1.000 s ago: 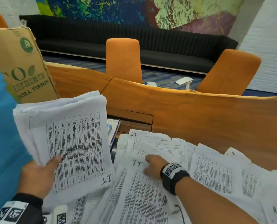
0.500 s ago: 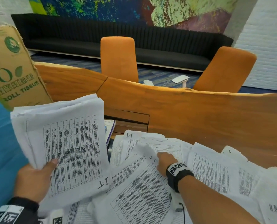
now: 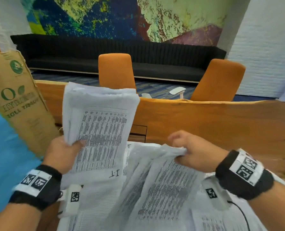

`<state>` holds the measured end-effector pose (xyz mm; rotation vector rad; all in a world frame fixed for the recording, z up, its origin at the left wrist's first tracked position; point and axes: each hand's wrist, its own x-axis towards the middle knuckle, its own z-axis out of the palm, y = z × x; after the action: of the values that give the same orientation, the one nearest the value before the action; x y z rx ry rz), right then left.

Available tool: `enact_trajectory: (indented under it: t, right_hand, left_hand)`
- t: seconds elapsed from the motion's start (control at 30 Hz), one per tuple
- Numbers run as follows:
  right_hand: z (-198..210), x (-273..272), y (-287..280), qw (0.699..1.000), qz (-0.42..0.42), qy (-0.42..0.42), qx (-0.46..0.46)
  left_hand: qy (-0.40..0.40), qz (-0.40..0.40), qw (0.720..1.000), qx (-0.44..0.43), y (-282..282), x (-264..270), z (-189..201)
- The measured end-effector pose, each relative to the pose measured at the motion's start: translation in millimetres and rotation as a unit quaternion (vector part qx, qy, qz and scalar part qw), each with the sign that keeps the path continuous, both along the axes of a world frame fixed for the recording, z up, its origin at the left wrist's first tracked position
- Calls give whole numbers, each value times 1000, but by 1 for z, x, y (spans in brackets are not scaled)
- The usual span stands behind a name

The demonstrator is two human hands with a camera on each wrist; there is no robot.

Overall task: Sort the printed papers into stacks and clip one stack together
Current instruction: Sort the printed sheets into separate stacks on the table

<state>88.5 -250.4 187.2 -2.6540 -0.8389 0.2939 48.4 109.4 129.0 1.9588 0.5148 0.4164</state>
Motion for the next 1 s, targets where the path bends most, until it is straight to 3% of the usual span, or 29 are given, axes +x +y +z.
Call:
enact_trajectory:
  t: [0.2, 0.3, 0.37, 0.47, 0.53, 0.7, 0.77, 0.83, 0.9, 1.0]
  right_hand:
    - [26, 9, -17, 984, -24, -172, 43]
    - [26, 9, -25, 985, -51, -161, 27]
    - [21, 7, -34, 986, -66, -149, 27]
    - [13, 1, -44, 990, -87, -106, 39]
    - [12, -3, -45, 991, -84, -95, 51]
    - [10, -8, -31, 986, -86, -120, 81]
    - [3, -8, -33, 958, -142, -214, 126]
    - [-16, -10, -44, 893, -232, -273, 272]
    - [-44, -19, -52, 830, -323, -174, 420]
    - [-92, -31, -44, 779, -325, 92, 528]
  left_hand:
    - [27, -220, 975, 24, -83, -1, -10]
    - [28, -277, 960, 40, -116, -7, -16]
    - [8, -301, 953, -21, -130, -13, -18]
    - [-22, -299, 942, -153, -143, -20, -26]
    - [-22, -289, 951, -110, -155, -24, -32]
    - [-62, -165, 983, -54, -182, -24, -40]
    - [-73, -155, 983, -59, -184, -22, -39]
    - [-76, -137, 984, -81, -181, -20, -38]
    - [-79, -118, 982, -123, -175, -19, -35]
    - [-75, -132, 975, -161, -170, -17, -33]
